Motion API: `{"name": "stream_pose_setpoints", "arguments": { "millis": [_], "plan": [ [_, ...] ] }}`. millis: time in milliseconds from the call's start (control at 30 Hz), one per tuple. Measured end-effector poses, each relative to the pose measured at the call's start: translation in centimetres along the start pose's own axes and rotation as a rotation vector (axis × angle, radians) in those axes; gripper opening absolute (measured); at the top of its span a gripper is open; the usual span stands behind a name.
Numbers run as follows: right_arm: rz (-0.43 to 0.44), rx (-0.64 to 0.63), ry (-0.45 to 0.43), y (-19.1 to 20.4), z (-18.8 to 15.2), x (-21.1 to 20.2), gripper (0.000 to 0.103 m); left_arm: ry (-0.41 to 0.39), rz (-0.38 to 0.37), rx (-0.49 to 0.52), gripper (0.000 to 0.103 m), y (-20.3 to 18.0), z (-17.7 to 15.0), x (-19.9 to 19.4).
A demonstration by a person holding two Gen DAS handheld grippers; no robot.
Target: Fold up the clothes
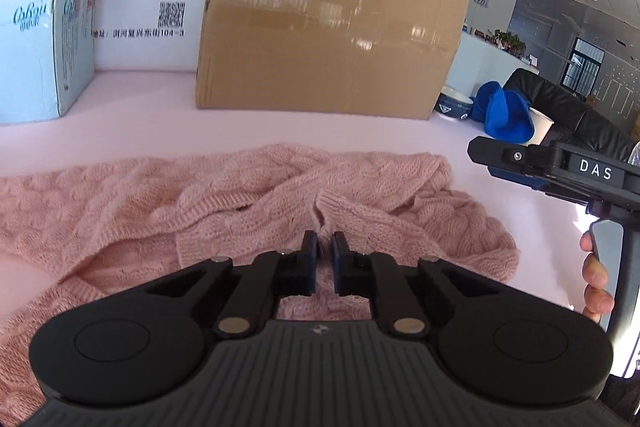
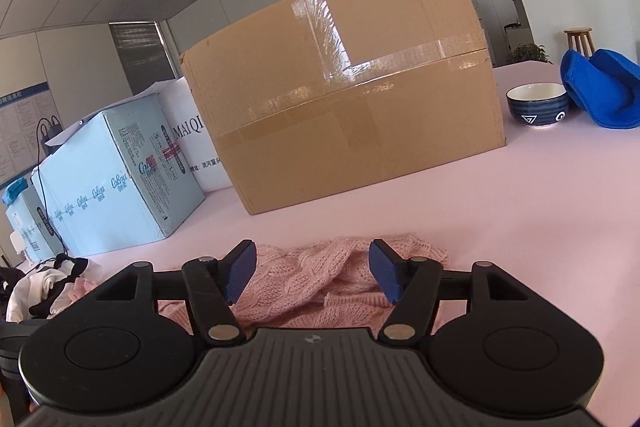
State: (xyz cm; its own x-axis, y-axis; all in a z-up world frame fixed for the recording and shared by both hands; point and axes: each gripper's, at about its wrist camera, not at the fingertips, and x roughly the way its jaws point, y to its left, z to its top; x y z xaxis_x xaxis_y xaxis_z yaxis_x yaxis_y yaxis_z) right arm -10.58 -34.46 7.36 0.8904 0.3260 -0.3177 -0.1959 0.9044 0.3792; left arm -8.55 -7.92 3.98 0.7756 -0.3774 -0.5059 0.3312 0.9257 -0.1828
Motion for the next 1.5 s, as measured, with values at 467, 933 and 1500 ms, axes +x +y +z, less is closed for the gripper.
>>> {"name": "stream_pose_setpoints", "arguments": {
  "millis": [467, 933, 1500],
  "plan": [
    [-0.038, 0.016, 0.005, -1.0, 0.1, 0.1, 0.067, -0.134, 0.139, -0.074, 0.007, 4.0, 2.9, -3.8],
    [-0.034, -0.137, 0.176, 1.2, -2.1, 2.4, 0.080, -0.170, 0.200, -0.050, 0.094, 6.0, -0.4, -3.2],
    [-0.190, -0.389, 0.254, 8.8, -7.9, 2.3, 0.017, -0.075, 0.142, 0.016, 0.094, 5.7, -0.9, -2.8]
  ]
}}
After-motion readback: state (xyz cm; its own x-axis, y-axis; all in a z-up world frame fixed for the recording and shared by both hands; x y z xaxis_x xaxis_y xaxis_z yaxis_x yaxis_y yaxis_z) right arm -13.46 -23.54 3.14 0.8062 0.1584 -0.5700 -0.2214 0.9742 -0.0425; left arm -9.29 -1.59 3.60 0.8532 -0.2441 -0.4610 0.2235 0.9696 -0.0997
